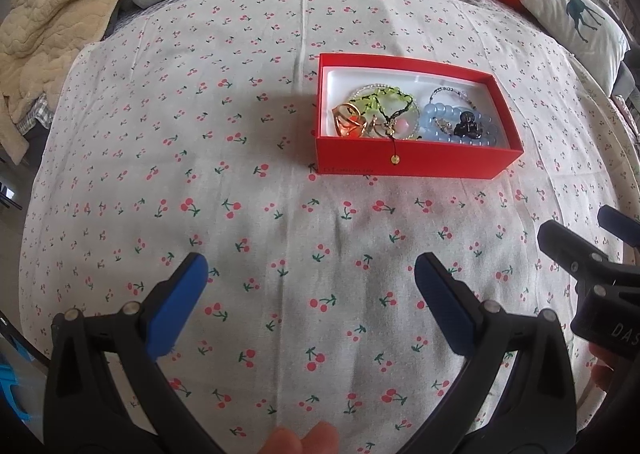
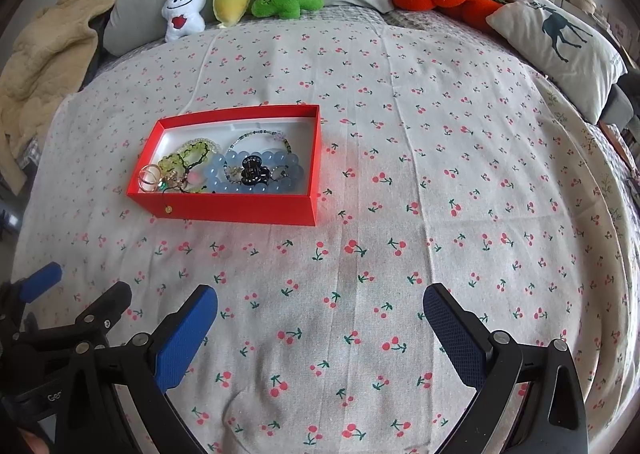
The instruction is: Organize jewelry
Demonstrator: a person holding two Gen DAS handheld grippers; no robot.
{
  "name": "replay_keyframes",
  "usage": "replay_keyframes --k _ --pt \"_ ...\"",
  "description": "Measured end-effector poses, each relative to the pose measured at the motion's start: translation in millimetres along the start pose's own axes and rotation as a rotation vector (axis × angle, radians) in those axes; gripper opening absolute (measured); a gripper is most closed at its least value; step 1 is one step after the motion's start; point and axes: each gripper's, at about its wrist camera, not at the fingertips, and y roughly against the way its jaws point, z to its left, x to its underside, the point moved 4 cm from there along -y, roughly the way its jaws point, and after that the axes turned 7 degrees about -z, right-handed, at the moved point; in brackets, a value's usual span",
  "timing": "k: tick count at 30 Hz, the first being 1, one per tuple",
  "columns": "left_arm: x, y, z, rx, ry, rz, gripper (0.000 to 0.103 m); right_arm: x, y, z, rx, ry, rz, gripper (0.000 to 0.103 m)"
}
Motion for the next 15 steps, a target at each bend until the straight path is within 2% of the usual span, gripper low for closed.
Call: replay_keyframes --k 15 --pt "0.0 0.4 -2.3 0.005 -0.007 0.003 0.103 1.2 -1.3 -1.5 0.007 -0.009 0.008 0.103"
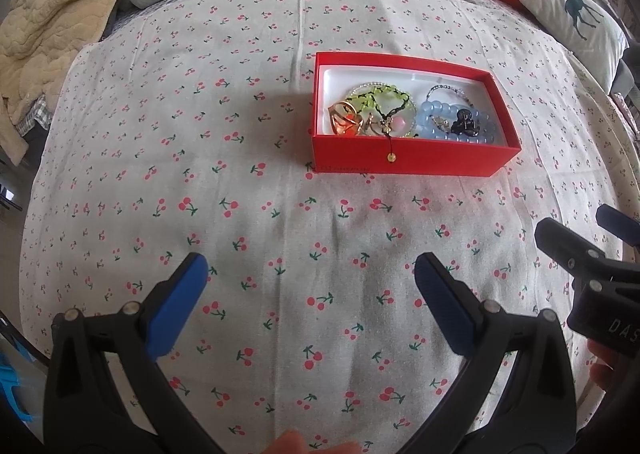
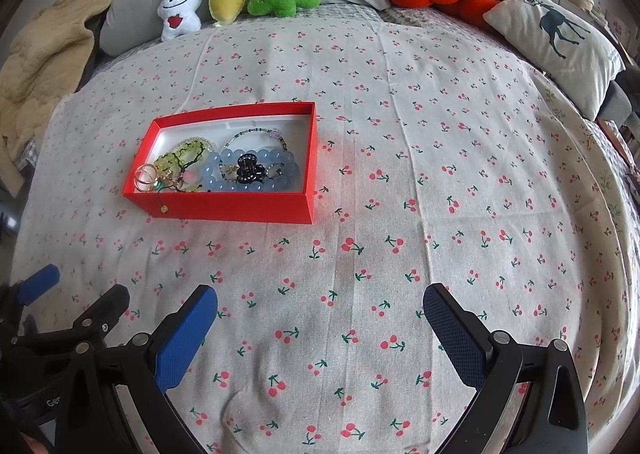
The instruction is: Organize jewelry
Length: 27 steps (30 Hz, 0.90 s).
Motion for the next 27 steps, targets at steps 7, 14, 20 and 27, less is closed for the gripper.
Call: replay_keyframes --k 7,14,20,27 --pt "-0.1 0.2 -0.5 -0.005 -0.006 -0.002 0.103 0.7 -0.5 0.0 0.0 -0.002 0.002 0.103" --pt "0.4 1.4 0.6 -0.027 -0.007 -0.005 0.103 1.0 -0.3 -1.1 0.001 -0.004 0.0 0.103" --pt "0.5 -0.1 1.8 -0.04 -0.005 0.002 0.103 2.3 1.9 -2.7 0.0 -0.008 -0.001 0.103" --pt "-0.9 0.3 3.2 -0.047 -0.002 -0.003 0.103 -0.8 6.1 -4.1 0.005 -0.013 -0.013 0.103"
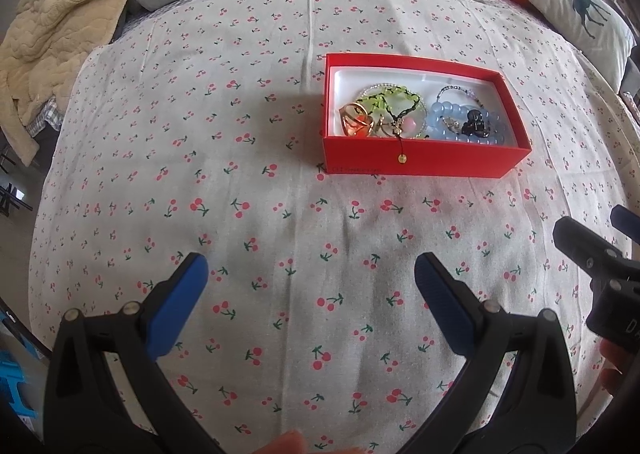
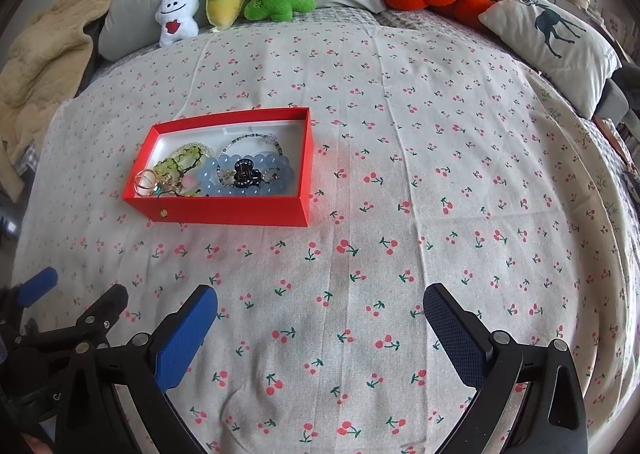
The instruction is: Organize jewelry
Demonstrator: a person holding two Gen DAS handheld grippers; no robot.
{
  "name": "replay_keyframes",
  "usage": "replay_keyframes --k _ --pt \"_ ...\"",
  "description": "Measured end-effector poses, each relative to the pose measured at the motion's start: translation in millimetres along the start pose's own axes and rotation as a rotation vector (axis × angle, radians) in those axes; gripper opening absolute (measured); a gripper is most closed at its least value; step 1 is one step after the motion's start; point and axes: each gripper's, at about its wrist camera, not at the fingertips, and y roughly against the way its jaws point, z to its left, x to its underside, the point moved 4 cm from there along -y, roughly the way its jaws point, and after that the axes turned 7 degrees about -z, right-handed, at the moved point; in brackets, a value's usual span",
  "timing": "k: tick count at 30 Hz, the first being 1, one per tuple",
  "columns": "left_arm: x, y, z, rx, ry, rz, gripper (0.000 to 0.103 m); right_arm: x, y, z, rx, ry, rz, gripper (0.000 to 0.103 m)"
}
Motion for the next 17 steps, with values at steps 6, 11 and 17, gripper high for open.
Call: replay_keyframes --k 6,11,17 --pt "-1.0 0.0 -0.8 0.004 0.004 0.001 0.103 -1.0 -1.0 1.0 0.002 -0.003 0.001 0.103" --pt "-0.5 -0.3 -0.5 0.0 0.003 0.004 0.103 -0.1 -2.5 1.5 0.008 -0.004 0.004 0.103" --pt "23.4 -6.4 10.4 0.007 0.041 0.013 0.103 22.9 -11.1 4.5 0.02 -0.026 0.004 0.103"
